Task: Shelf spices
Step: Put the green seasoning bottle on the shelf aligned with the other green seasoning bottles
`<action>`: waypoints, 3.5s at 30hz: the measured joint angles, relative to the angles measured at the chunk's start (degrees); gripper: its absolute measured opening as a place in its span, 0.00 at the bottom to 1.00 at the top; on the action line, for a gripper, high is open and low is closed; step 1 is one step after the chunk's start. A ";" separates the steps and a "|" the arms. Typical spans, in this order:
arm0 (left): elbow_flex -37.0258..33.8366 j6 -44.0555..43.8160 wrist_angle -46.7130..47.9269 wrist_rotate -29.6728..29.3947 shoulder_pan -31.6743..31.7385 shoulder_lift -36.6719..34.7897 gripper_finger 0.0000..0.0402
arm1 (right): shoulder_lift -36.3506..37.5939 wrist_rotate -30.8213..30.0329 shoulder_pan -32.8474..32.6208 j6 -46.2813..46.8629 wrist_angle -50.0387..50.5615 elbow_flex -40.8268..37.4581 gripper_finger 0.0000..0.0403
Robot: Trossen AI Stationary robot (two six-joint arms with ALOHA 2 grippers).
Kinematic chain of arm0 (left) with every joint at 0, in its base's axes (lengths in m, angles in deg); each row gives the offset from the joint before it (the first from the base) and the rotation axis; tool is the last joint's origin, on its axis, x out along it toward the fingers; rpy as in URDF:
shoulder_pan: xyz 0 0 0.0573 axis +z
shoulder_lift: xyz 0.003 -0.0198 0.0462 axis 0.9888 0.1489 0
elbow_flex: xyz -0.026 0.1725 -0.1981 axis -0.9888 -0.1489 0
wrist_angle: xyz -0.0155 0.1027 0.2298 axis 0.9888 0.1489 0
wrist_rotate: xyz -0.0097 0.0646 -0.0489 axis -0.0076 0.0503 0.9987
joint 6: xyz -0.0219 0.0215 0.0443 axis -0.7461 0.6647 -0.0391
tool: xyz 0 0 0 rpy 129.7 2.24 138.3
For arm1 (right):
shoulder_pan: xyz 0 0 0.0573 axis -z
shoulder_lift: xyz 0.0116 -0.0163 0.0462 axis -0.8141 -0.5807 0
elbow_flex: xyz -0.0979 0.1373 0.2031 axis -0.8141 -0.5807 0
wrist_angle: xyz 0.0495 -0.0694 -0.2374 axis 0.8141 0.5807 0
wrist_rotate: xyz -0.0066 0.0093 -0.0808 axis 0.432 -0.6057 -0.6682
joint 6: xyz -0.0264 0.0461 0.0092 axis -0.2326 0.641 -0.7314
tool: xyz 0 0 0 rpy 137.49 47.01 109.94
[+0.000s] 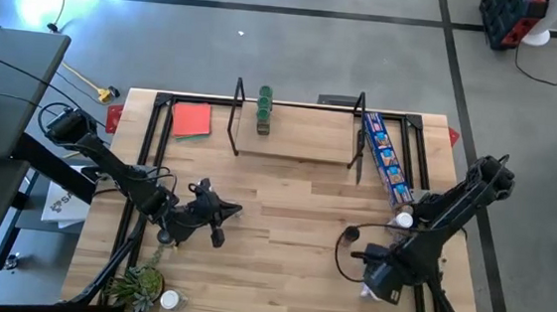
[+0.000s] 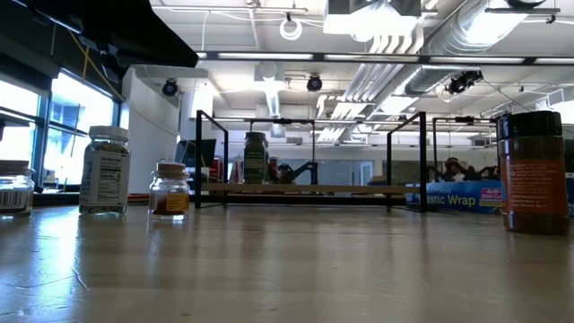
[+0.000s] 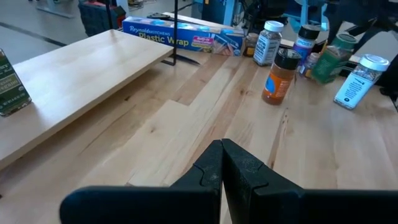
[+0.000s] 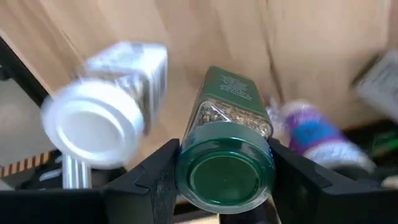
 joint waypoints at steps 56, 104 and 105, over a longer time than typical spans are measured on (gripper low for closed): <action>0.00 -12.03 7.87 3.64 -7.33 -0.01 0.00 | -42.50 -32.01 28.03 -65.39 8.18 61.04 0.67; 8.22 34.55 7.96 40.30 25.26 12.43 0.72 | -12.76 -51.87 7.95 -22.47 -40.01 -1.10 0.67; 8.22 34.38 7.78 40.36 25.27 12.74 0.70 | -12.76 -51.89 7.95 -22.48 -40.20 -1.10 0.67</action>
